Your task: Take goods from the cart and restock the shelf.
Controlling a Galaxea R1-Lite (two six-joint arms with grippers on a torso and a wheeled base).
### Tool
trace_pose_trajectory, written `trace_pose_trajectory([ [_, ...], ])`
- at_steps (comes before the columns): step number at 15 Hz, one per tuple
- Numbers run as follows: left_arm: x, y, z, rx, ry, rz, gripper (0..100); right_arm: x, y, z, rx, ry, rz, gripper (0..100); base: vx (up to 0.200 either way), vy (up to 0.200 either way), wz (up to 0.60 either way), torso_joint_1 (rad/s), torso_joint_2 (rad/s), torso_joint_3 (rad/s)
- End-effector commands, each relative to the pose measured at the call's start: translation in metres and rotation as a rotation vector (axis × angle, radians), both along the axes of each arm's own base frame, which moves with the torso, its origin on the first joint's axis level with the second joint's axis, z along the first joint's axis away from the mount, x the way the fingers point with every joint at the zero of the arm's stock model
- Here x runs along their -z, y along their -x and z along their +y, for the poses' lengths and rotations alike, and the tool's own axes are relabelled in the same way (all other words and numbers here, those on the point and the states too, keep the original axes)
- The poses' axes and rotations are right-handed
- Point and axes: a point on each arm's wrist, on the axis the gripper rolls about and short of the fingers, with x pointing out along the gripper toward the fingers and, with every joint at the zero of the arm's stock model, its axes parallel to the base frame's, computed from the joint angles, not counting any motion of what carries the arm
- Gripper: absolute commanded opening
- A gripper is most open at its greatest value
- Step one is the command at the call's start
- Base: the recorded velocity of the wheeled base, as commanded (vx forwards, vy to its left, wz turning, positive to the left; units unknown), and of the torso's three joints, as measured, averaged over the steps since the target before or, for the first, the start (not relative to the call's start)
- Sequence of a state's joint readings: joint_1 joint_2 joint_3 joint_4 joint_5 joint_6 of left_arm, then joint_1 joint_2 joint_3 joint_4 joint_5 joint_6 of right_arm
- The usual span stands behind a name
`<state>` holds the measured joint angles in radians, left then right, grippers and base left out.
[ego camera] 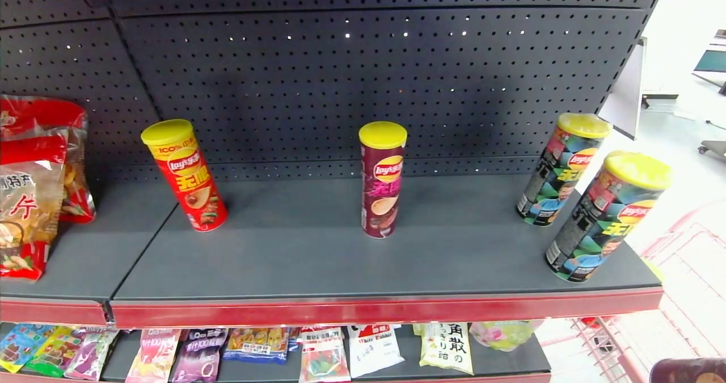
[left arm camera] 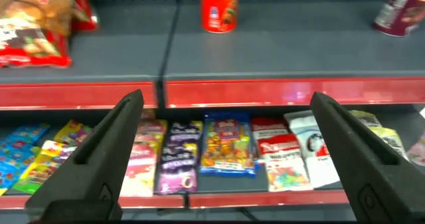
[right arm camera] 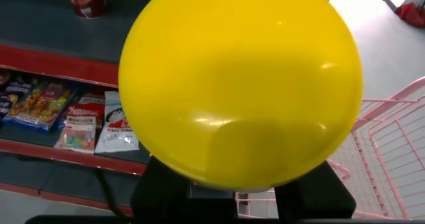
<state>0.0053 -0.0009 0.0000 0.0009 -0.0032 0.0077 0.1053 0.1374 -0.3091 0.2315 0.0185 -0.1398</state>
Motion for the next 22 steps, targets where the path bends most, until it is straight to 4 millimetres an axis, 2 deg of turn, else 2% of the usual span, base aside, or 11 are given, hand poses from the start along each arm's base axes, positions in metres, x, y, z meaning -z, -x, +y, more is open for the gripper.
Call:
trace_pose_trajectory([
  [1,0.0,0.0,0.0,-0.001,0.0,0.0,100,0.002,-0.002,0.0,0.001,0.001,0.014,0,0.0,0.2,0.0,0.002,0.0,0.007],
  [8,-0.001,-0.002,0.0,0.035,-0.026,0.018,100,0.007,-0.006,0.001,-0.064,-0.002,0.061,0,0.0,0.0,0.0,0.0,0.0,0.0],
  [9,-0.008,0.0,-0.003,0.139,-0.034,-0.007,100,0.005,-0.009,0.001,-0.101,-0.003,0.077,0,0.0,0.0,0.0,0.0,0.0,0.0],
  [10,-0.04,0.003,-0.004,0.232,-0.005,-0.046,100,0.004,-0.011,0.002,-0.128,-0.003,0.091,0,0.0,0.0,0.0,0.0,0.0,0.0],
  [11,-0.114,-0.014,-0.006,0.309,0.098,-0.018,100,0.003,-0.014,0.002,-0.159,-0.002,0.112,0,0.0,0.0,0.0,0.0,0.0,0.0],
  [12,-0.151,-0.03,-0.008,0.407,0.126,-0.005,100,0.0,-0.018,0.003,-0.163,0.001,0.141,0,0.0,0.0,0.0,0.0,0.0,0.0],
  [14,-0.153,-0.053,-0.014,0.604,0.092,0.085,100,-0.01,-0.024,0.004,-0.173,0.001,0.165,0,0.0,0.0,0.0,0.0,0.0,0.0],
  [15,-0.151,-0.088,-0.02,0.719,0.032,0.185,100,-0.015,-0.03,0.006,-0.191,-0.008,0.195,0,0.0,0.0,0.0,0.0,0.0,0.0],
  [18,-0.148,-0.177,-0.047,0.865,-0.058,0.185,100,-0.014,-0.033,0.007,-0.222,-0.024,0.225,0,0.0,0.0,0.0,0.0,0.0,0.0],
  [21,-0.139,-0.238,-0.083,1.002,-0.054,0.194,100,-0.013,-0.032,0.007,-0.219,-0.062,0.229,0,0.0,0.0,0.0,0.0,0.0,0.0],
  [22,-0.138,-0.246,-0.092,1.034,-0.054,0.201,100,-0.013,-0.032,0.007,-0.215,-0.073,0.23,0,0.0,0.0,0.0,0.0,0.0,0.0],
])
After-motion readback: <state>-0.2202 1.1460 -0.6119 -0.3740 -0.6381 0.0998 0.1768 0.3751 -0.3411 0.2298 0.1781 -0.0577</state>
